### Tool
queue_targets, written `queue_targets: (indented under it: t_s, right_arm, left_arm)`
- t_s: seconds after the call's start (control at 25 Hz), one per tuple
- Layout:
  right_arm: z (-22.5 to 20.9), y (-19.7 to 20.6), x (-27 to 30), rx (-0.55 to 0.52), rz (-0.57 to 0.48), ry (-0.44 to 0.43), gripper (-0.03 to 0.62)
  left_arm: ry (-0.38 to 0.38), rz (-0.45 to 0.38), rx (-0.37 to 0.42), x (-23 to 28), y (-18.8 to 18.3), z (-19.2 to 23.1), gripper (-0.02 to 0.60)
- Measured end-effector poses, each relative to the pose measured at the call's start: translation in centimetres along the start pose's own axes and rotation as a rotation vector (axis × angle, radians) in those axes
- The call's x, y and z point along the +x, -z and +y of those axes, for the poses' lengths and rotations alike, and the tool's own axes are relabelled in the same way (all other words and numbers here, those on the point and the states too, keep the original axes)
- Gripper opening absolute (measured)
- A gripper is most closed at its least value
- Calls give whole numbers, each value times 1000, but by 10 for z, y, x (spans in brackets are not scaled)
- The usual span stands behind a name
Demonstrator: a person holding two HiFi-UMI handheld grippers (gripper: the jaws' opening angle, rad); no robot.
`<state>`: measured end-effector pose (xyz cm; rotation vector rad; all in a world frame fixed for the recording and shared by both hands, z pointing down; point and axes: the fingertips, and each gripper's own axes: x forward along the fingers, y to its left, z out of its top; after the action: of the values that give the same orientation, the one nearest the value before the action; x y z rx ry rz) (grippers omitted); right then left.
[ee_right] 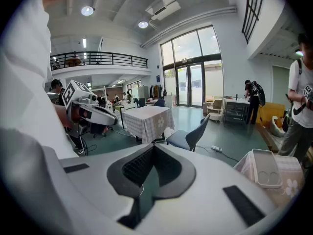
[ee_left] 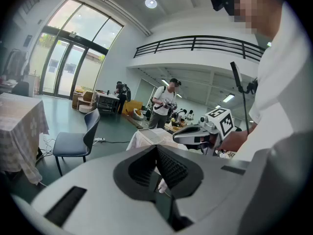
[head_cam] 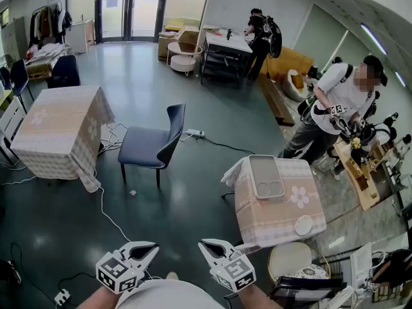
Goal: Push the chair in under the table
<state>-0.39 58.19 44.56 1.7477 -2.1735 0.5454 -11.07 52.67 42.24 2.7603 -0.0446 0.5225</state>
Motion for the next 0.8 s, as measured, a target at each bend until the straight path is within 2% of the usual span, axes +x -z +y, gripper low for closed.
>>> queue_targets:
  t_s: [0.16, 0.48, 0.64, 0.8]
  right_arm:
    - [-26, -1, -6, -16, -17, 14, 12]
    - [-51, -12, 6, 9, -31, 34, 12]
    - [-73, -37, 33, 6, -33, 63, 12]
    - [-99, -70, 79, 29, -18, 93, 12]
  left_arm:
    - [13, -18, 25, 23, -14, -6, 11]
    - [33, -7, 39, 42, -30, 13, 11]
    - [65, -13, 68, 53, -49, 46, 11]
    - [97, -26, 74, 57, -84, 95, 11]
